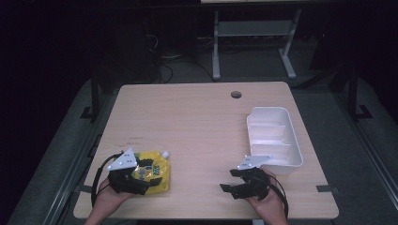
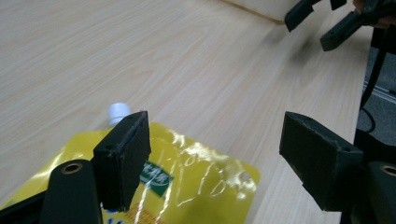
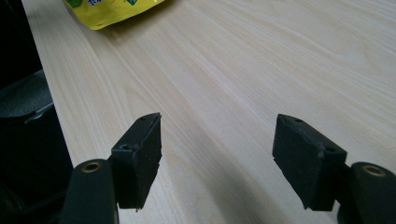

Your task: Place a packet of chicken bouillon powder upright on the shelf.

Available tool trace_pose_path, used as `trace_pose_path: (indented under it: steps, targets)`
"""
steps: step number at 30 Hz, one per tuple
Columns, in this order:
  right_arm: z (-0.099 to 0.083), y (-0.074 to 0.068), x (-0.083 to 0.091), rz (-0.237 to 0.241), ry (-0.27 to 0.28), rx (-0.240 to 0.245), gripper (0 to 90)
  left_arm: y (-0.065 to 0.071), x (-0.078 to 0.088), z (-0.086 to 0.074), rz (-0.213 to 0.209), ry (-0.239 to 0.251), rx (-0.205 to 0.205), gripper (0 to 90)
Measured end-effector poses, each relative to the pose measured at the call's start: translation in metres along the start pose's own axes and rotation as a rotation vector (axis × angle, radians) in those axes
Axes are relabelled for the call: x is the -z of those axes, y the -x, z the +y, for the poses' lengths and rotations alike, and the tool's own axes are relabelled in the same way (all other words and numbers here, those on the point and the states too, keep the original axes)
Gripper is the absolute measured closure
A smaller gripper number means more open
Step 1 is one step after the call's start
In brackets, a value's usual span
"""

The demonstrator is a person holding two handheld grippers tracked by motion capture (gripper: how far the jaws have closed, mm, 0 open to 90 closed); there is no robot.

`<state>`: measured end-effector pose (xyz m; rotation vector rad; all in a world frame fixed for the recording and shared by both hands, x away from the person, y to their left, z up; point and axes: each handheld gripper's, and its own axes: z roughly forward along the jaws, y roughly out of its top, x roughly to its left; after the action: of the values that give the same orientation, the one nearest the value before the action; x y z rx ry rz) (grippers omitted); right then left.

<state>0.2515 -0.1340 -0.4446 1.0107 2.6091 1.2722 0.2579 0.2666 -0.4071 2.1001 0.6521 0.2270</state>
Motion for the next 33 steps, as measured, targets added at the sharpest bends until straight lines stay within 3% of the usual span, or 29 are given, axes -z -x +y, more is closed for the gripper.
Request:
trace_pose_path:
  steps: [7, 16, 26, 33]
  targets:
    - [0.000, 0.001, 0.000, 0.001, -0.002, -0.002, 32.1, -0.016, 0.015, -0.006, 0.039, 0.004, 0.021, 26.8]
    - [0.000, 0.000, 0.000, 0.000, -0.002, 0.002, 32.1, -0.033, 0.027, -0.015, 0.059, -0.001, 0.057, 29.8]
    - [0.000, -0.001, -0.001, -0.002, -0.005, 0.006, 32.1, -0.047, 0.031, -0.026, 0.097, -0.036, 0.082, 31.5]
    - [0.001, -0.002, -0.003, 0.010, -0.006, 0.003, 32.6, -0.056, 0.032, -0.035, 0.111, -0.066, 0.100, 38.5]
